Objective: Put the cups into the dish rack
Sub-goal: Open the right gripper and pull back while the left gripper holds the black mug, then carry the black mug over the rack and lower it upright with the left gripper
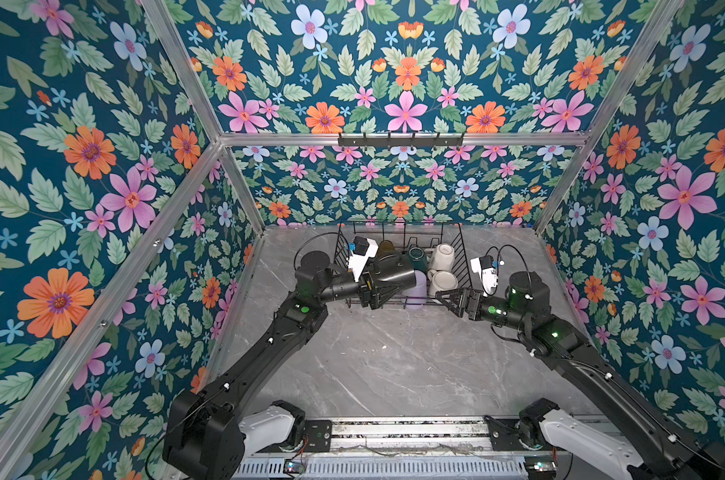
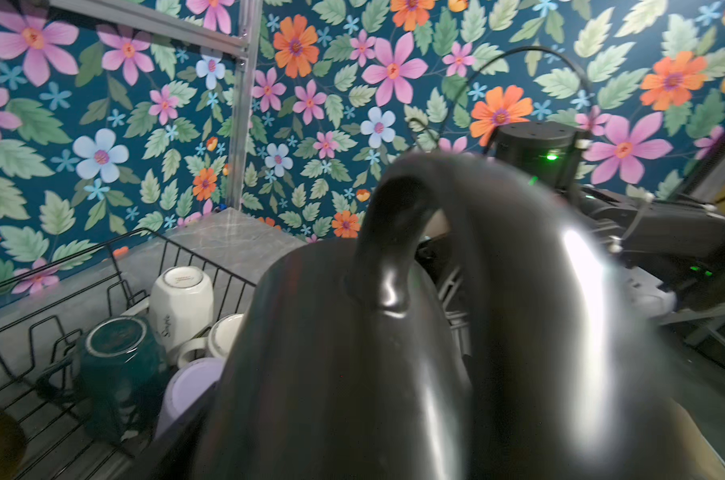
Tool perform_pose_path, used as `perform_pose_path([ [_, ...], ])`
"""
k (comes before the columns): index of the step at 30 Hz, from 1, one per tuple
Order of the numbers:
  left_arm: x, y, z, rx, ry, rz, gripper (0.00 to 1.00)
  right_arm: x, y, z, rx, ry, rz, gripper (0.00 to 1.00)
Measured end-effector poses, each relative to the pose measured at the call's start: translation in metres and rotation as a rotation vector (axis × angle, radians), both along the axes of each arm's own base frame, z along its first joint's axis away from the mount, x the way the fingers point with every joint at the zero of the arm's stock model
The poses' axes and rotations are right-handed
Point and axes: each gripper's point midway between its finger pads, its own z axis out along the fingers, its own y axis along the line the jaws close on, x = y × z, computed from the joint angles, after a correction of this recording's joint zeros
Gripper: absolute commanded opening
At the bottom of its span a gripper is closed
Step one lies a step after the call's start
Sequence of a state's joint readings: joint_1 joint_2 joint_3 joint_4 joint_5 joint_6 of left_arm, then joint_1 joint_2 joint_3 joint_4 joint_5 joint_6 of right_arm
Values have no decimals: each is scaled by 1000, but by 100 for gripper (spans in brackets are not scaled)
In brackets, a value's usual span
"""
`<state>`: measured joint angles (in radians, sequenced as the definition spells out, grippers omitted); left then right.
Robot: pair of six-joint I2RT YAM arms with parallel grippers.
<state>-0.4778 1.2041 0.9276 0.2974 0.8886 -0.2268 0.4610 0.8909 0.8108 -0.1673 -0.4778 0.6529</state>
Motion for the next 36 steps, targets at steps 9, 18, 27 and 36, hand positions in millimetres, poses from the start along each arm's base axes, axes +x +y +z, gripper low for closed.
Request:
perform_pose_path([
  [9, 65, 1, -31, 207, 177, 215, 0, -3, -32, -5, -88, -72, -142, 97],
  [18, 111, 10, -81, 441, 382, 383, 0, -2, -38, -14, -129, -70, -162, 98],
  [27, 129, 11, -122, 675, 454, 488, 0, -2, -41, -22, -153, -58, -174, 98],
  [36, 136, 9, -164, 840, 504, 517, 0, -2, -41, -24, -157, -58, -174, 98],
])
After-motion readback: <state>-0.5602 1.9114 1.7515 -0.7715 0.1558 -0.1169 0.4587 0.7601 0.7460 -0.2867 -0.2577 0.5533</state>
